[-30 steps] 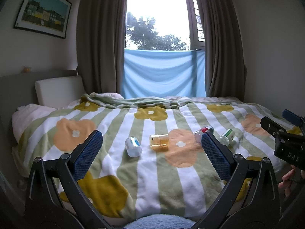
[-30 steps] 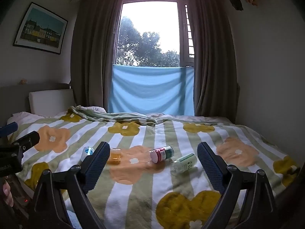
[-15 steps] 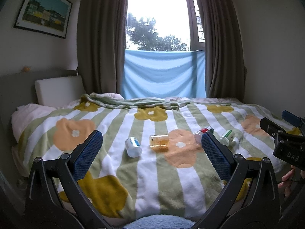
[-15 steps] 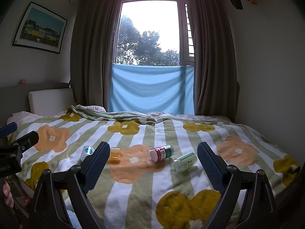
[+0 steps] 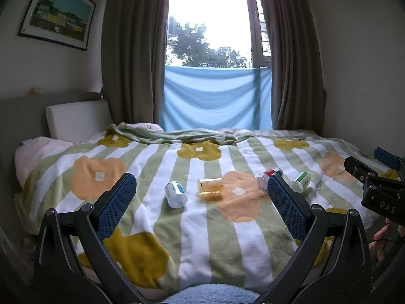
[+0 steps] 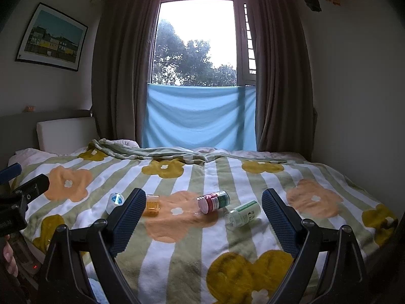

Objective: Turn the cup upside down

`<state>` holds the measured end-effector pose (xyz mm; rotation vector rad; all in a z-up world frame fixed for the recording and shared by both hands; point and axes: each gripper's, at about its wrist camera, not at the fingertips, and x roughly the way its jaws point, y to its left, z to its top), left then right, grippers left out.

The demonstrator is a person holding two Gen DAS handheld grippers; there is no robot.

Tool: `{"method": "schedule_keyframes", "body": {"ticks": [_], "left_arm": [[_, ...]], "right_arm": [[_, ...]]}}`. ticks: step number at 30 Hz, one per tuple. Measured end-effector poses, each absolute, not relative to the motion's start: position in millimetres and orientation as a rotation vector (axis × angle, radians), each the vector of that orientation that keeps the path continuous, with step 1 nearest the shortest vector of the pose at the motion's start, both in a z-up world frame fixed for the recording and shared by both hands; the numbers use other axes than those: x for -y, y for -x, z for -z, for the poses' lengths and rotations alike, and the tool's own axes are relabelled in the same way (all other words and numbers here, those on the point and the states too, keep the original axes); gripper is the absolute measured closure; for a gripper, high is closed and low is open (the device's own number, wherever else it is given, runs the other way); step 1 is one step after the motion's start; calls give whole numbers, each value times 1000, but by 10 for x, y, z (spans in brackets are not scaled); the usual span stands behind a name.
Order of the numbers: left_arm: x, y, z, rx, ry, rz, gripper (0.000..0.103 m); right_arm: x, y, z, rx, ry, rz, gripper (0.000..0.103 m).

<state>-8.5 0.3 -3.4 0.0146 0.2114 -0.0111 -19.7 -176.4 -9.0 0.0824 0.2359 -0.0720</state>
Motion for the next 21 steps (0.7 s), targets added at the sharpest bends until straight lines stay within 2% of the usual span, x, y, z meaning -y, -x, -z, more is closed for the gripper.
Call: {"method": "schedule_keyframes", "body": {"ticks": [21], "left_arm": [[-10,86,37,-216,-12,15,0]], "right_arm": [[1788,215,107,-242,-93,76,11]]}}
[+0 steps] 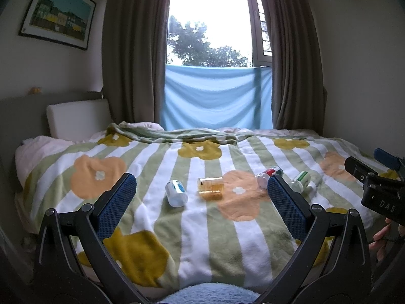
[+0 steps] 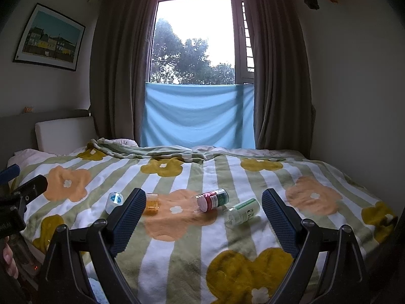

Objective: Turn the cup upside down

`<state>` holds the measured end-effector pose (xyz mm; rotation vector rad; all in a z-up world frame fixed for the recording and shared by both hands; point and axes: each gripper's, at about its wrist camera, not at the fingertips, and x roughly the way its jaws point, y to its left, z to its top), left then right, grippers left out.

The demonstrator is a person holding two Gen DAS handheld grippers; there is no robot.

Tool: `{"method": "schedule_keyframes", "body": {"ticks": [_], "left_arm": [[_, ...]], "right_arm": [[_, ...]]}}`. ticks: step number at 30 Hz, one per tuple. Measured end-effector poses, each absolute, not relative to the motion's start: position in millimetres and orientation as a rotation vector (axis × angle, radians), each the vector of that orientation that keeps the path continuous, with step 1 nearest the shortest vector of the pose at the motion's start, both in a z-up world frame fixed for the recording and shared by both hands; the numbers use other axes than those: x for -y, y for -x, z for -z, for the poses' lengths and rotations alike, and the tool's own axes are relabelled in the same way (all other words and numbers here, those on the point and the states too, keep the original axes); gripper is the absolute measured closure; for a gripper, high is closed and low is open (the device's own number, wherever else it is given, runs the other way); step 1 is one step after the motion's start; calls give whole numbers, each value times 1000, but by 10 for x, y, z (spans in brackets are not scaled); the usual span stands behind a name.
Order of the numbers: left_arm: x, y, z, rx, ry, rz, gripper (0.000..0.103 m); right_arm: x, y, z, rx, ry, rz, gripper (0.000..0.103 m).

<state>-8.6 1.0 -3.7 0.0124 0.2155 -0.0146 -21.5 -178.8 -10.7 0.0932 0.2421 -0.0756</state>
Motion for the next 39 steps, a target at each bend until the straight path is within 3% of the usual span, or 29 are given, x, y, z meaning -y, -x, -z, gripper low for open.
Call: {"method": "schedule_keyframes", "body": {"ticks": [39], "left_arm": [[5,111,89,-222,-9,16,0]], "right_arm": [[1788,217,116,-247,-95,80,11]]}}
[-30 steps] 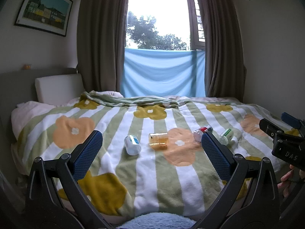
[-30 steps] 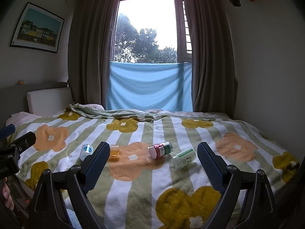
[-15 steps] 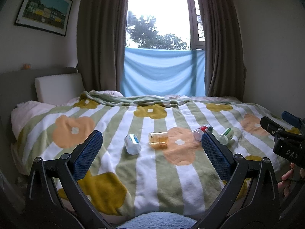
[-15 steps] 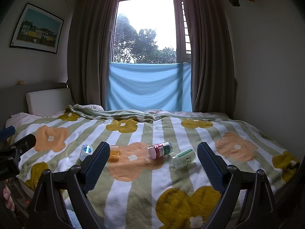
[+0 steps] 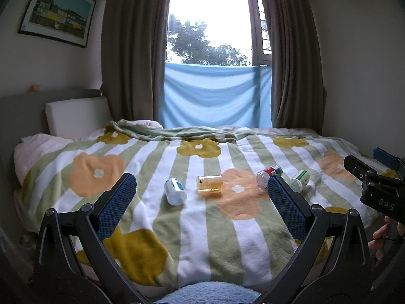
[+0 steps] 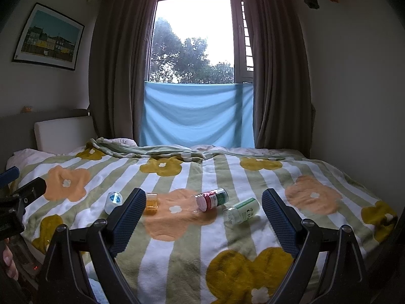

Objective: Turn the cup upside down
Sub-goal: 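Move the right gripper down onto the clear orange-labelled cup and grasp it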

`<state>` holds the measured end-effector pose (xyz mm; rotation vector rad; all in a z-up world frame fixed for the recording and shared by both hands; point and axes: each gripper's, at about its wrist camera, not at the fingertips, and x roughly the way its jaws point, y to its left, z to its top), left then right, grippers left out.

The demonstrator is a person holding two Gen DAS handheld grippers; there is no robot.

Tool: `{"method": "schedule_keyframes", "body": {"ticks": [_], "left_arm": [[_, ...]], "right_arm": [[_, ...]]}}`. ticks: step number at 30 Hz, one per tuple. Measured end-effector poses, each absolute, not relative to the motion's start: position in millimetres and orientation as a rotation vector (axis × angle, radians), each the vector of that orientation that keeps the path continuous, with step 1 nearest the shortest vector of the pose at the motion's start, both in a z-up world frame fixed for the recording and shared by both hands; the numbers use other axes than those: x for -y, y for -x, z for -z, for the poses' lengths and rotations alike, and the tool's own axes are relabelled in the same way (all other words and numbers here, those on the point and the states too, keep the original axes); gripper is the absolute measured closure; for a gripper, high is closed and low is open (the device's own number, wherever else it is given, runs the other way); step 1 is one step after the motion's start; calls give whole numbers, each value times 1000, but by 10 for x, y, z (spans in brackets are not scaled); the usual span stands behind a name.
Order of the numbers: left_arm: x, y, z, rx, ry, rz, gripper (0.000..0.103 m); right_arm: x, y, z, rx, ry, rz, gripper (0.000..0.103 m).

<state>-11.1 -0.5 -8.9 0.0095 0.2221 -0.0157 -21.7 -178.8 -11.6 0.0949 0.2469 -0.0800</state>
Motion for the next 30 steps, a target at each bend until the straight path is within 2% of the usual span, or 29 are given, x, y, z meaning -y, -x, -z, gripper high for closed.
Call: {"method": "schedule_keyframes", "body": {"ticks": [12,17,25,30], "left_arm": [[-41,-106,163,-272,-2,4,0],[-117,-256,195,-301,3,-27,0],[-322,-564,316,-359,29,-81,0],[-427,-781,457,-405,39,-98,0]], "right_arm": [[1855,-176,14,-291,-52,44,11],[1799,-903,-68,-389,103,-57,11],[1323,-2173,123,-545,415,-303,11],[771,-2891,626,-669,671,-507,11]]}}
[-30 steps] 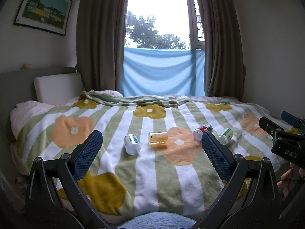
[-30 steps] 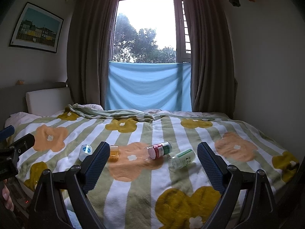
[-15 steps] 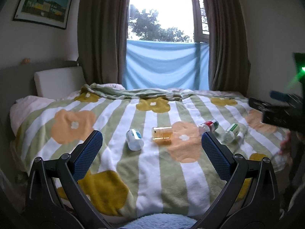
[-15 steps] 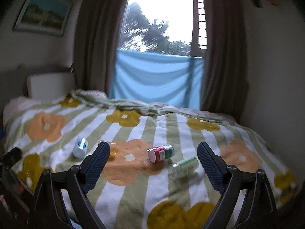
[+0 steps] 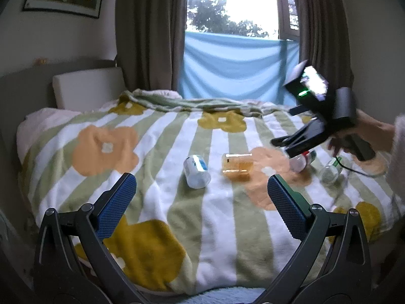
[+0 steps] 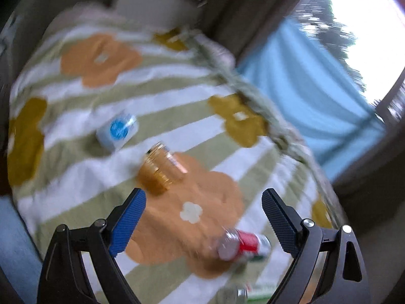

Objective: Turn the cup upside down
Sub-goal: 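Move the right gripper down onto the clear orange-labelled cup and grasp it, then lift the clear cup with the right gripper and carry it toward the left gripper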

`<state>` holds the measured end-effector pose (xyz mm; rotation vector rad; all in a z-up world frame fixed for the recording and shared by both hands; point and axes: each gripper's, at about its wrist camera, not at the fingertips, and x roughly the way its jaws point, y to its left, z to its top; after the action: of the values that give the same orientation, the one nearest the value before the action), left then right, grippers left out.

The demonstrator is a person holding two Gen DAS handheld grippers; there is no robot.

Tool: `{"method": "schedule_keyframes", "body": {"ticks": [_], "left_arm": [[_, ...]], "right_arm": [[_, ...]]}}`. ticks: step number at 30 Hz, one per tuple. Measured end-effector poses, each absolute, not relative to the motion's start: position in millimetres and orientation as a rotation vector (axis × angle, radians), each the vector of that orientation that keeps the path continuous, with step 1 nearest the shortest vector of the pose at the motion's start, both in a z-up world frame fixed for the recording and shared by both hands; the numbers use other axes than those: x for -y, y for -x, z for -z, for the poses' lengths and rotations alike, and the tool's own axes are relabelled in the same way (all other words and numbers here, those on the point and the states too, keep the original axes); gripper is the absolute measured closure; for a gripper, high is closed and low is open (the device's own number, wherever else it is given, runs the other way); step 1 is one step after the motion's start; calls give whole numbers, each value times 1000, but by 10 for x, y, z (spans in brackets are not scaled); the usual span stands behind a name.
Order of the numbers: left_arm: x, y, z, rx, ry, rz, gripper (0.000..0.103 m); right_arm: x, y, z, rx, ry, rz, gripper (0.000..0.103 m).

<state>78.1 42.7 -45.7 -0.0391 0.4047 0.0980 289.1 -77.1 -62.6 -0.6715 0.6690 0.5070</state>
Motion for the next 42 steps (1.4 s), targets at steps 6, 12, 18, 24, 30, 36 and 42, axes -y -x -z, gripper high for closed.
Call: {"method": "schedule_keyframes", "body": {"ticks": [6,12,18,24,30,36,42], "left_arm": [[-544,-995,624,-465,57,-97,0],[-616,-1158,807,-514,66,-86,0],[-677,-1219,884,-527,84,-73,0],[-721,-1234,898,-530,101,-70,0],[-682,-1154,842,-509,96,-62,0],[-626,-963,689,-475,112,-36,0],[-553,-702,557,-439,135,13,0]], "right_arm": [[304,-3370,1217,-742,940,-610,11],[-41,-3597,1754,-801,1135,-707,12],[-82,-3873,1912,-848,1163,-735,16],[-101,-4016,1970,-933,1137,-768,42],[-103,-3871,1823,-962,1112,-739,42],[46,-3444,1504,-1031,1057,-685,43],[367,-2883,1435,-1178,901,-663,46]]}}
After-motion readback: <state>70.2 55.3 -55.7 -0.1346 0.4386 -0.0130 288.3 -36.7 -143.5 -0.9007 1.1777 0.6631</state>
